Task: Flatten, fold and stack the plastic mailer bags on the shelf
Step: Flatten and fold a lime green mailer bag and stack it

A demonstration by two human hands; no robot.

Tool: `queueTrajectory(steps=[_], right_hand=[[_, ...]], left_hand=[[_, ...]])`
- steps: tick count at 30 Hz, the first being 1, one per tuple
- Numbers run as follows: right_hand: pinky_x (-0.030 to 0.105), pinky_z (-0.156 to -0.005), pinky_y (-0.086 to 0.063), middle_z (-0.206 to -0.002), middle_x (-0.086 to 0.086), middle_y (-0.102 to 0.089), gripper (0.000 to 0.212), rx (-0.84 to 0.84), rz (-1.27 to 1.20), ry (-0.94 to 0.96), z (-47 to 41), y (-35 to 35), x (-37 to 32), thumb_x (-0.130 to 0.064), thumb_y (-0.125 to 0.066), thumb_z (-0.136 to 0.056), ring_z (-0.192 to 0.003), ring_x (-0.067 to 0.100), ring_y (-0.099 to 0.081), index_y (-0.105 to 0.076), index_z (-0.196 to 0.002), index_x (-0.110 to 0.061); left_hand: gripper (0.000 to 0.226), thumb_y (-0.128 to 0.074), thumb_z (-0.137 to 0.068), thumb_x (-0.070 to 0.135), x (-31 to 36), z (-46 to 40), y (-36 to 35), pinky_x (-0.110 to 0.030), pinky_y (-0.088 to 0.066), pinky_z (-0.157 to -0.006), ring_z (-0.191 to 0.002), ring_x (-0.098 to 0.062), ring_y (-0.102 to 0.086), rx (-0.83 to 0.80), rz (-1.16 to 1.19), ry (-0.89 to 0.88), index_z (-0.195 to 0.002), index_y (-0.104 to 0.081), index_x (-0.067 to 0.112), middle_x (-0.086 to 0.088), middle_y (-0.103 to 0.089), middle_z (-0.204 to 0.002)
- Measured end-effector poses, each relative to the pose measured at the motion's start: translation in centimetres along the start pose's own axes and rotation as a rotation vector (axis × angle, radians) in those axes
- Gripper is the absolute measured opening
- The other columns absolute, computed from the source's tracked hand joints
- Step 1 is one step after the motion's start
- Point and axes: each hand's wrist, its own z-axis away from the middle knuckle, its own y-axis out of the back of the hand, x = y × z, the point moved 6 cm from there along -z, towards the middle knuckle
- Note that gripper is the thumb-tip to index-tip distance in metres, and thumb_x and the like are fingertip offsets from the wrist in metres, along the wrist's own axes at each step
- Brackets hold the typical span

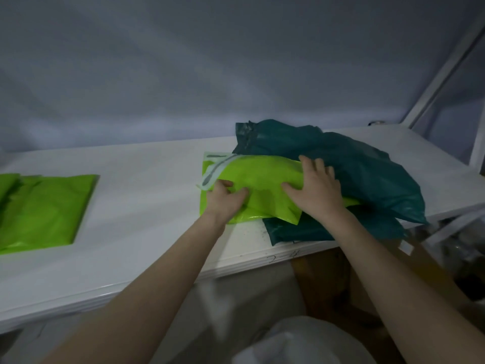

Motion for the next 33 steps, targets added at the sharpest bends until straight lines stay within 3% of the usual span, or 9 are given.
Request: queueTrajectory(steps=[2,6,8,14,16,22,28,31,33], right_hand=[[0.046,-0.100,-0.031,-0.141,0.010,-0.031,0.074,0.016,0.015,0.000,0.1,0.0,0.0,-0.052,-0.052,-0.086,-0.129,0.033,-0.029,-0.022,-0.145,-0.018],[0.046,-0.097,-0.033,-0.137,0.012,-0.034,0.079,0.051,0.026,0.022,0.5,0.0,-0.6,-0.057,-0.052,-0.085,-0.127,0.031,-0.029,-0.023,-0.145,-0.015],[0.046,-0.097,-0.034,-0.137,0.012,-0.034,0.078,0.061,0.031,0.029,0.6,0.0,-0.9,-0.058,-0.050,-0.085,-0.127,0.031,-0.030,-0.024,-0.145,-0.014],[0.046,-0.098,-0.033,-0.135,0.011,-0.038,0.070,0.048,-0.006,0.044,1.2,0.2,-2.3,-0.057,-0.046,-0.088,-0.126,0.030,-0.032,-0.032,-0.140,-0.013],[0.044,-0.096,-0.034,-0.130,0.010,-0.040,0.063,0.064,-0.057,0.055,1.4,0.4,-3.3,-0.055,-0.044,-0.090,-0.123,0.029,-0.033,-0.037,-0.135,-0.012],[0.037,-0.093,-0.035,-0.116,0.002,-0.043,0.045,0.016,-0.710,-0.016,0.6,0.1,-6.9,-0.045,-0.048,-0.092,-0.112,0.019,-0.038,-0.042,-0.125,-0.015],[0.031,-0.093,-0.047,-0.113,-0.003,-0.063,0.025,-0.025,-1.217,-0.037,0.7,-1.4,-12.2,-0.035,-0.065,-0.084,-0.105,0.012,-0.059,-0.050,-0.102,-0.025],[0.014,-0.072,-0.049,-0.096,-0.002,-0.066,0.018,-0.036,-1.326,-0.059,1.0,-1.7,-14.3,-0.024,-0.067,-0.085,-0.086,0.008,-0.062,-0.054,-0.094,-0.014],[0.021,-0.071,-0.048,-0.088,0.005,-0.065,0.016,-0.027,-1.372,-0.055,1.0,-2.0,-15.4,-0.017,-0.068,-0.083,-0.079,0.013,-0.061,-0.056,-0.090,-0.009]], left_hand=[[0.062,-0.071,-0.054,0.033,-0.6,-0.5,0.5,-0.039,-0.053,-0.087,-0.100,-0.028,-0.060,0.127,0.210,0.052,-0.106,-0.041,0.017,-0.012,-0.052,-0.116],[0.057,-0.074,-0.076,0.007,-0.1,-0.4,0.1,-0.018,-0.050,-0.046,-0.060,-0.015,-0.063,0.097,0.623,0.122,-0.123,-0.046,-0.006,-0.012,-0.061,-0.089],[0.052,-0.071,-0.078,0.004,0.6,-0.1,0.0,-0.014,-0.046,-0.042,-0.053,-0.012,-0.063,0.074,0.676,0.112,-0.123,-0.048,-0.010,-0.012,-0.062,-0.083],[0.047,-0.063,-0.083,-0.002,5.0,0.9,2.0,-0.028,-0.048,-0.069,-0.083,-0.019,-0.058,0.042,0.456,-0.185,-0.124,-0.046,0.013,-0.008,-0.060,-0.104],[0.044,-0.062,-0.083,-0.002,7.3,1.9,3.2,-0.021,-0.044,-0.062,-0.082,-0.012,-0.054,0.056,0.292,-0.361,-0.118,-0.048,0.021,-0.002,-0.057,-0.111],[0.051,-0.062,-0.081,-0.007,11.7,5.4,8.6,-0.011,-0.044,-0.067,-0.079,-0.006,-0.048,0.056,0.112,-0.729,-0.118,-0.043,0.022,0.001,-0.048,-0.117],[0.063,-0.064,-0.081,-0.006,11.1,5.8,15.4,-0.014,-0.049,-0.068,-0.063,0.003,-0.057,0.095,0.122,-0.725,-0.126,-0.033,0.025,-0.005,-0.040,-0.133],[0.068,-0.069,-0.078,-0.001,9.4,5.0,19.0,-0.018,-0.053,-0.071,-0.073,-0.002,-0.062,0.245,0.177,-0.655,-0.131,-0.034,0.022,-0.006,-0.041,-0.136],[0.069,-0.072,-0.077,0.004,8.0,4.4,20.9,-0.024,-0.053,-0.080,-0.083,-0.006,-0.061,0.344,0.211,-0.579,-0.134,-0.037,0.018,-0.005,-0.047,-0.132]])
